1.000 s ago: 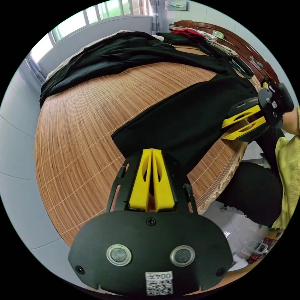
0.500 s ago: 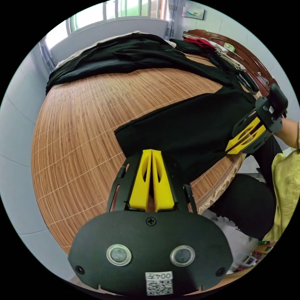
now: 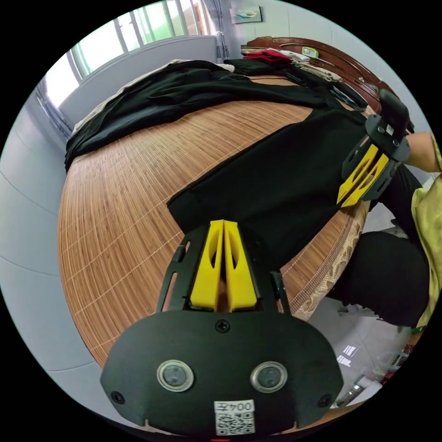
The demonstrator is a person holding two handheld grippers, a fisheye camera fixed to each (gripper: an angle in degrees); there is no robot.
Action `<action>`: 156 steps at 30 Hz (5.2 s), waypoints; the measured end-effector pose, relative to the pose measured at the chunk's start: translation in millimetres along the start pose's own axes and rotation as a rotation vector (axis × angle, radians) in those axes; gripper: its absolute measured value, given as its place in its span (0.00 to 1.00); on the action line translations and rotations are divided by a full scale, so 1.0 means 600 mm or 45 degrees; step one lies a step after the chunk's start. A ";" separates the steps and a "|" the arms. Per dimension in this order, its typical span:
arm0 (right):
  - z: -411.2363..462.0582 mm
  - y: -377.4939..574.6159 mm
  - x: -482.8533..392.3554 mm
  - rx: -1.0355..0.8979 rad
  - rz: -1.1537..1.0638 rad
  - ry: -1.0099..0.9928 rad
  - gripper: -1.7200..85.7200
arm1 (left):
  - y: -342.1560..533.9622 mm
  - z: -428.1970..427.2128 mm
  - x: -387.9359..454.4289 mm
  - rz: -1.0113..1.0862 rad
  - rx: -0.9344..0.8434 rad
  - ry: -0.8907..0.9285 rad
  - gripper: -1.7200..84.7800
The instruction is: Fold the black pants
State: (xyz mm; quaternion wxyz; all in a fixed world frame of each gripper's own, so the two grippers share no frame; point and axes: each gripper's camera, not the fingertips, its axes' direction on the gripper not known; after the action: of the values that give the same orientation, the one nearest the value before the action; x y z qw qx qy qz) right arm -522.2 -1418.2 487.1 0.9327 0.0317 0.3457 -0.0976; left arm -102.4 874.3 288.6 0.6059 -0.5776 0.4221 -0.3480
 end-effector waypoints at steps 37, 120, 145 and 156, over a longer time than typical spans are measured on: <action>0.075 -0.094 0.036 0.275 0.323 -0.065 0.01 | 0.001 -0.109 0.058 0.049 0.044 -0.031 0.02; -0.108 0.402 0.207 0.177 0.412 0.210 0.08 | -0.006 -0.492 0.250 -0.188 0.030 -0.254 0.02; -0.104 0.537 0.193 0.391 0.692 0.083 0.10 | -0.198 -0.524 0.538 -0.195 0.201 -0.094 0.02; -0.107 0.513 0.206 0.412 0.700 0.083 0.10 | -0.247 -0.517 0.534 -0.237 0.119 -0.059 0.02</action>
State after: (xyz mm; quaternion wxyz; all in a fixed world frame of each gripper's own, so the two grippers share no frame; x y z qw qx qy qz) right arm -408.4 -1128.4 355.3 0.8955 0.2748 0.3340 0.1053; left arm -247.3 443.8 408.3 0.6069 -0.5933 0.3357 -0.4087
